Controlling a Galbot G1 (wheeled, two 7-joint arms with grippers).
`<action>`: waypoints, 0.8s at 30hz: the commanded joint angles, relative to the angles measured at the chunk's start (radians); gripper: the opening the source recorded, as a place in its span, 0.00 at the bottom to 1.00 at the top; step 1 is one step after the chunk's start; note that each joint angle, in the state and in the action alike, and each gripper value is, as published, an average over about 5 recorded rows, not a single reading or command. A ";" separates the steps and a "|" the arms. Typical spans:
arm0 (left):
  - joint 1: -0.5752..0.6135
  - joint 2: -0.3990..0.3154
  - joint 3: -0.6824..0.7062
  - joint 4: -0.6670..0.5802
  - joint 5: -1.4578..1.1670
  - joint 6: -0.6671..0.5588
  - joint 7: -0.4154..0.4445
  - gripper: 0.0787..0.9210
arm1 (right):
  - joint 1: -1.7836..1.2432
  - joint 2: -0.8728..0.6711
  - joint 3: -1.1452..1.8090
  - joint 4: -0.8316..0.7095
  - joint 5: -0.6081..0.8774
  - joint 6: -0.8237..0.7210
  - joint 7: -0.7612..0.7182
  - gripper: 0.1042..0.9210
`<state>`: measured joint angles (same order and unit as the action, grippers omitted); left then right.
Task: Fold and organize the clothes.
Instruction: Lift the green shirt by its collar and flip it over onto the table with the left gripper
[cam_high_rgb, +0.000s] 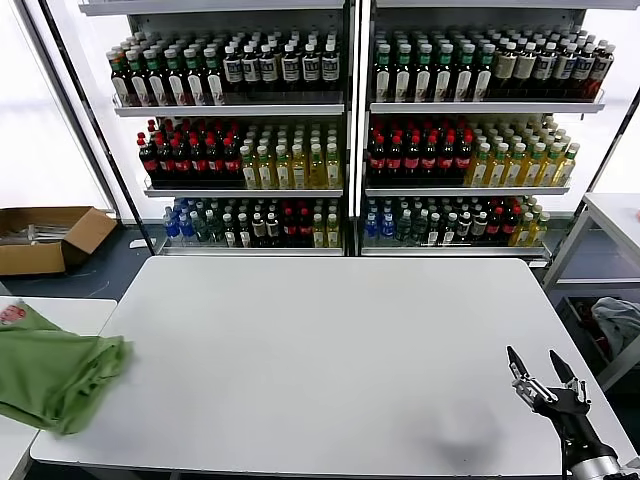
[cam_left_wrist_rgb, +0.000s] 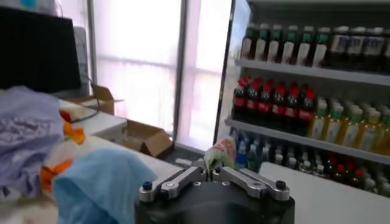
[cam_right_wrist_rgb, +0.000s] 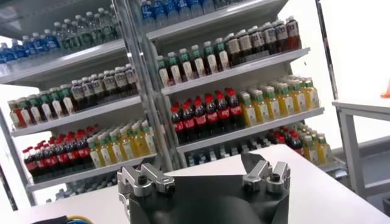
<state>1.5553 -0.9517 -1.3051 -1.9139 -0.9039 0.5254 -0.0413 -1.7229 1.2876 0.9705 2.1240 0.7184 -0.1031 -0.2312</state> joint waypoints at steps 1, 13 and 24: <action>0.010 -0.011 0.060 -0.280 0.017 0.038 -0.075 0.03 | 0.007 -0.009 0.008 -0.005 0.010 0.002 0.002 0.88; 0.063 -0.299 0.879 -0.402 0.453 -0.035 -0.102 0.03 | -0.004 0.016 0.027 0.023 0.006 -0.002 0.005 0.88; -0.087 -0.283 1.216 -0.303 0.210 -0.004 -0.201 0.03 | -0.061 0.013 0.013 0.060 -0.033 -0.014 0.017 0.88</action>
<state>1.5652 -1.1702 -0.5267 -2.2274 -0.6069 0.5179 -0.1539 -1.7538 1.3020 0.9988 2.1650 0.7097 -0.1098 -0.2194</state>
